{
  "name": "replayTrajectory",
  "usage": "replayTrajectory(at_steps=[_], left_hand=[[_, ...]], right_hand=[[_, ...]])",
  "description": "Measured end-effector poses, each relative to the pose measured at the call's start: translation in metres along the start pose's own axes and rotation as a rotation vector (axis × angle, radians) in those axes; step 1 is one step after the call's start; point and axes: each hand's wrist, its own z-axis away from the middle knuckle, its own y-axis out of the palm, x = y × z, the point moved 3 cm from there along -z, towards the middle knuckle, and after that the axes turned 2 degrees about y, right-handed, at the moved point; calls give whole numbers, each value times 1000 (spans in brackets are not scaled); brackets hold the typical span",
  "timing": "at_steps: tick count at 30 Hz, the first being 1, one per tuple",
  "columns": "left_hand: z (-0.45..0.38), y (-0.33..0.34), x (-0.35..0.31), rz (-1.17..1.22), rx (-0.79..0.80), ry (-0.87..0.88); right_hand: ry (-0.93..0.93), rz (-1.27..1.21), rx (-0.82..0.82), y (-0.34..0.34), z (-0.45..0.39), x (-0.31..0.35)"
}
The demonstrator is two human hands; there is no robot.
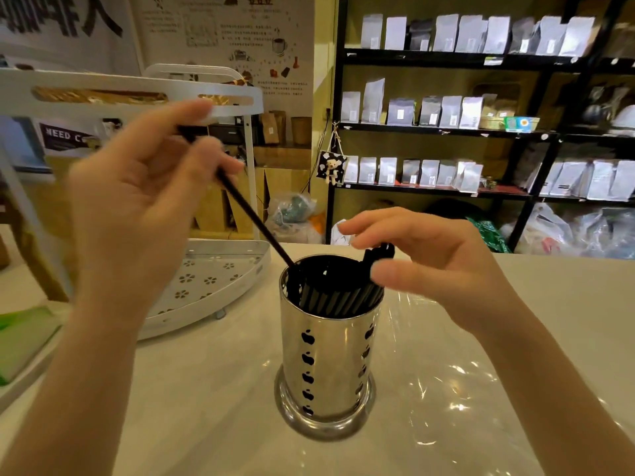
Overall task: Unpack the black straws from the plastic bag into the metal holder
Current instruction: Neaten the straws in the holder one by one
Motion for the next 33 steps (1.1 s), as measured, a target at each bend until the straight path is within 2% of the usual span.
replayTrajectory(at_steps=[4, 8, 12, 18, 20, 25, 28, 33], left_hand=[[14, 32, -14, -106, 142, 101], [20, 50, -7, -189, 347, 75], [27, 60, 1, -236, 597, -40], [32, 58, 1, 4, 834, -256], [33, 53, -1, 64, 912, -279], [31, 49, -11, 11, 924, -235], [27, 46, -19, -131, 847, -70], [27, 39, -24, -196, 747, 7]], right_hand=[[-82, 299, 64, 9, 6, 11], [-98, 445, 30, 14, 6, 8], [-129, 519, 11, 13, 5, 6], [-172, 525, -26, 11, 6, 8], [-182, 521, -29, 12, 6, 9], [-191, 517, -34, 12, 6, 8], [-188, 521, -48, 12, 7, 9], [-188, 556, -50, 16, 9, 12]])
